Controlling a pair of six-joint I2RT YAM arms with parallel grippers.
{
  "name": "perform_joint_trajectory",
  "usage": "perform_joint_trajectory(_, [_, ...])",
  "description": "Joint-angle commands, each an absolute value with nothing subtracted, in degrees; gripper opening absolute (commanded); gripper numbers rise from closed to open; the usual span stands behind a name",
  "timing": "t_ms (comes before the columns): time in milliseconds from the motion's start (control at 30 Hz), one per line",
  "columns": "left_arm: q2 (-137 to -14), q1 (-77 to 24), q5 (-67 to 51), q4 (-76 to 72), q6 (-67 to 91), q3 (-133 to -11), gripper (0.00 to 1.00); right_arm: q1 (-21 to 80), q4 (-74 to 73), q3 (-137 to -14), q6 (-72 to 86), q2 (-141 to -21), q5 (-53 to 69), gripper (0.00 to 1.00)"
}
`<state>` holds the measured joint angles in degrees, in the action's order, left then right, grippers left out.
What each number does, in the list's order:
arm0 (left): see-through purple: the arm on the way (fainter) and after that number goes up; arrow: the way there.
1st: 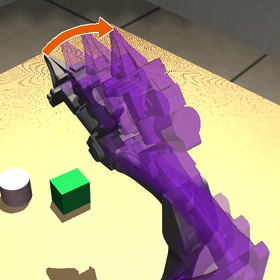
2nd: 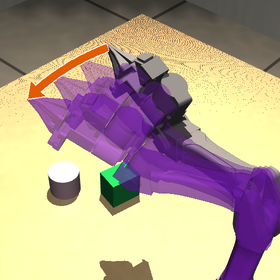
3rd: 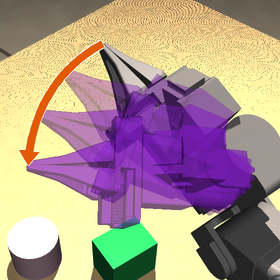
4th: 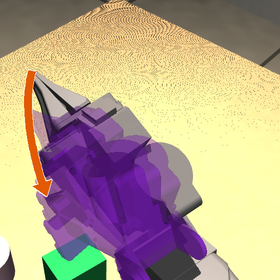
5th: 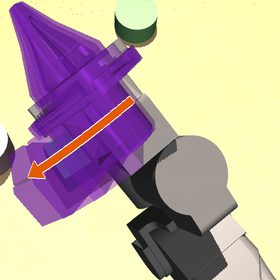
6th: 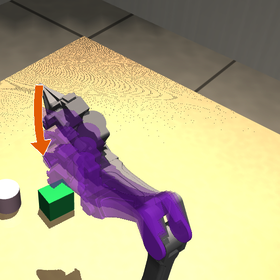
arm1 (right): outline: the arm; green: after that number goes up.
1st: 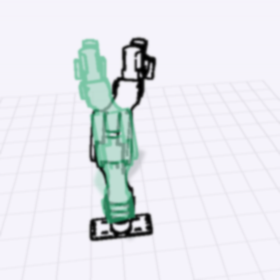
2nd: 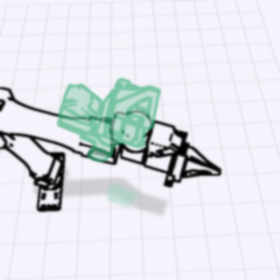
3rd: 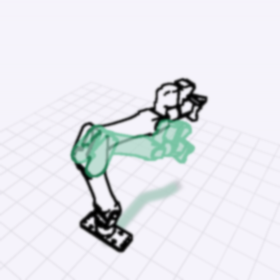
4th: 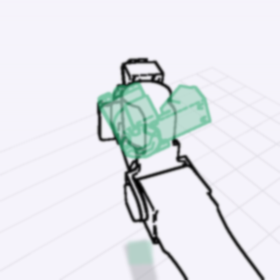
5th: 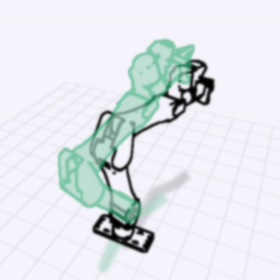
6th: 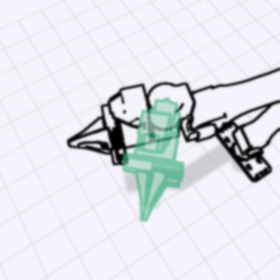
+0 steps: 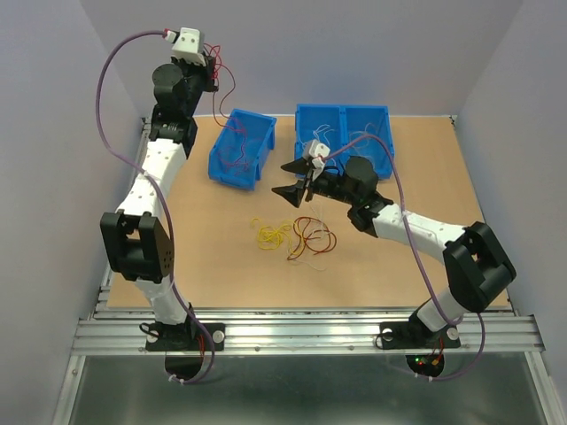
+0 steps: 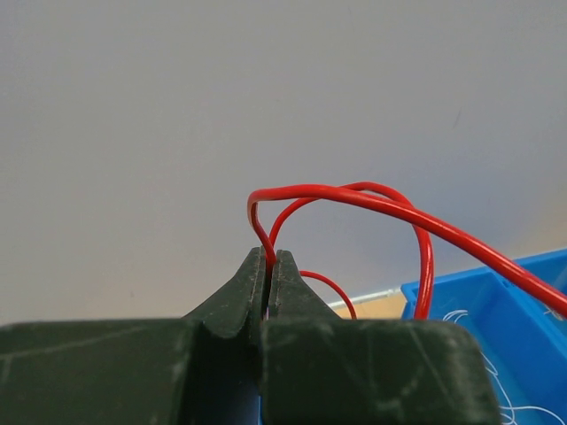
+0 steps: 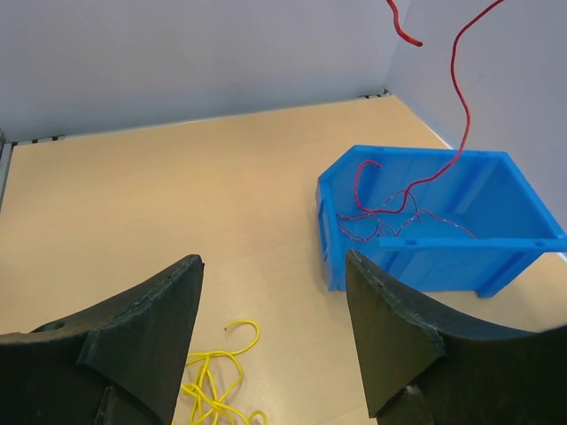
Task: Untangle the cables
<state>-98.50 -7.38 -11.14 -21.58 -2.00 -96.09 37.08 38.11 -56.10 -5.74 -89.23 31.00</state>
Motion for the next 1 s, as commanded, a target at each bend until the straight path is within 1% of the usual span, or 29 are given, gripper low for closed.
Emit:
perform_joint_trajectory(0, [-101.4, -8.1, -7.2, -25.0, -2.0, -95.1, 0.00, 36.7, 41.8, -54.5, -5.9, -85.8, 30.0, 0.70])
perform_joint_trajectory(67, [-102.5, -8.1, -7.6, -25.3, -3.0, -94.0, 0.00, 36.7, 41.9, -54.1, -6.0, -85.3, 29.7, 0.71])
perform_joint_trajectory(167, [-102.7, -8.3, -9.1, -28.5, -2.6, -87.8, 0.00, 36.7, 42.2, -53.4, -6.1, -84.5, 29.6, 0.71])
perform_joint_trajectory(300, [-104.8, -9.1, -6.9, -32.0, -3.1, -84.6, 0.00, 36.7, 42.3, -52.6, -6.2, -83.7, 29.5, 0.70])
perform_joint_trajectory(567, [-110.8, -9.1, -2.7, -33.3, -11.6, -85.7, 0.00, 36.7, 42.5, -51.9, -6.4, -82.9, 29.4, 0.70])
perform_joint_trajectory(667, [-111.4, -9.7, -1.2, -36.2, -14.7, -83.8, 0.00, 36.7, 42.5, -51.8, -6.4, -82.6, 29.5, 0.70])
perform_joint_trajectory(800, [-112.7, -11.3, 5.8, -43.9, -20.4, -79.5, 0.00, 36.7, 42.6, -51.7, -6.4, -82.6, 29.7, 0.70])
perform_joint_trajectory(967, [-114.4, -12.5, 7.7, -45.3, -23.8, -79.4, 0.00, 36.7, 42.7, -51.5, -6.4, -82.4, 29.7, 0.70])
